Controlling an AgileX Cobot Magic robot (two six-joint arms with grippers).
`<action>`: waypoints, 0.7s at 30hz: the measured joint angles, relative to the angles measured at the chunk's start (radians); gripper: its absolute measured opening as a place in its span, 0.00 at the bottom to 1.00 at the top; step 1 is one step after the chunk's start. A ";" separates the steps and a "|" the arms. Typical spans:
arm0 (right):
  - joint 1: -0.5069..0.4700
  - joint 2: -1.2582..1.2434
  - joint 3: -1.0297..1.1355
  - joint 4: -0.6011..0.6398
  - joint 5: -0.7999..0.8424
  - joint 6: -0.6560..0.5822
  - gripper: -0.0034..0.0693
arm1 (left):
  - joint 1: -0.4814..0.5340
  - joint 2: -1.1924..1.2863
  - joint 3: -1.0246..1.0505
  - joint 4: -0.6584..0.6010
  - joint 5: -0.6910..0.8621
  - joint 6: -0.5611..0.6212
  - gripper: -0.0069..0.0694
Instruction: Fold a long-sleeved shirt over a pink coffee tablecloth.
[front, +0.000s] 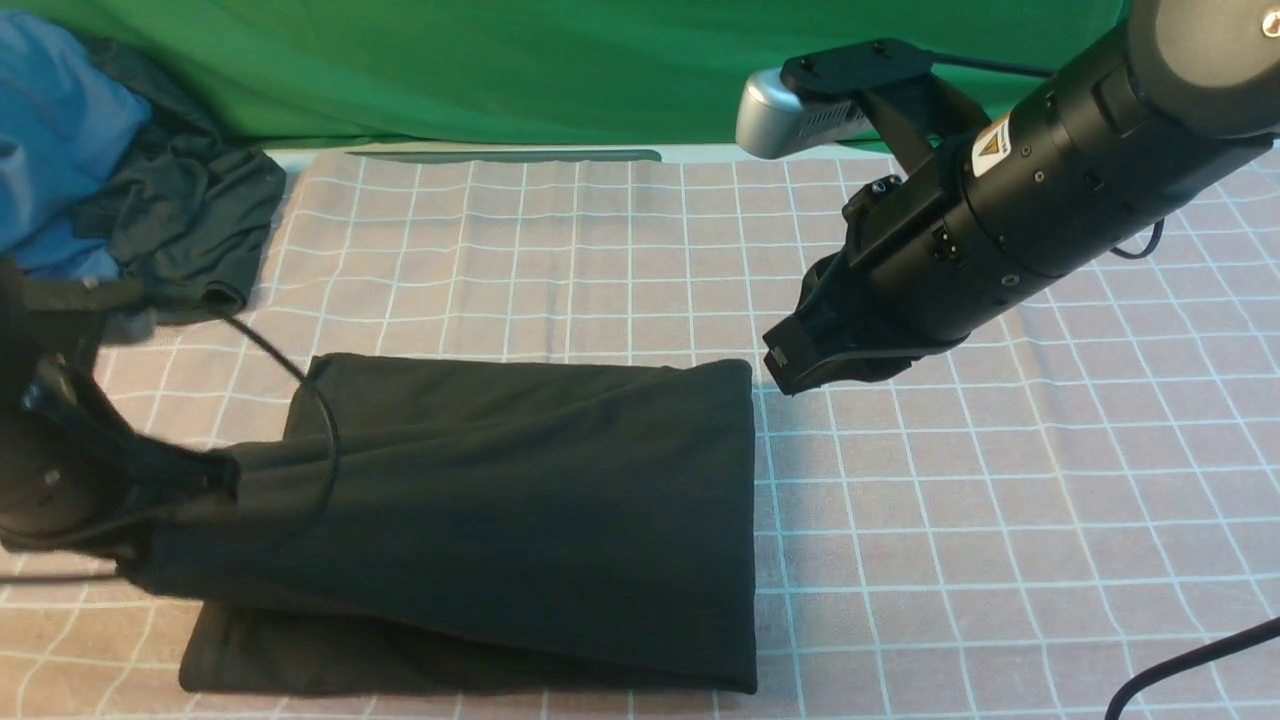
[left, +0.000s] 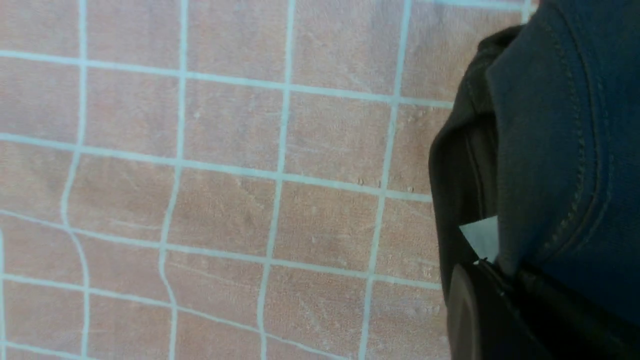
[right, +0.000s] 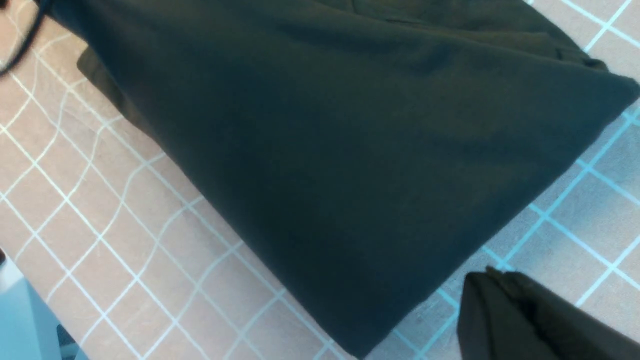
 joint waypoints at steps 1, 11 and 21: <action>0.000 0.000 0.000 0.000 0.004 0.000 0.10 | 0.000 0.000 -0.051 -0.031 0.029 -0.025 0.16; 0.000 0.018 0.000 0.001 0.008 0.001 0.10 | -0.001 0.001 -0.152 -0.429 0.019 0.046 0.16; 0.000 0.120 0.000 0.000 -0.003 0.043 0.10 | -0.001 0.243 -0.083 -0.395 -0.102 0.048 0.16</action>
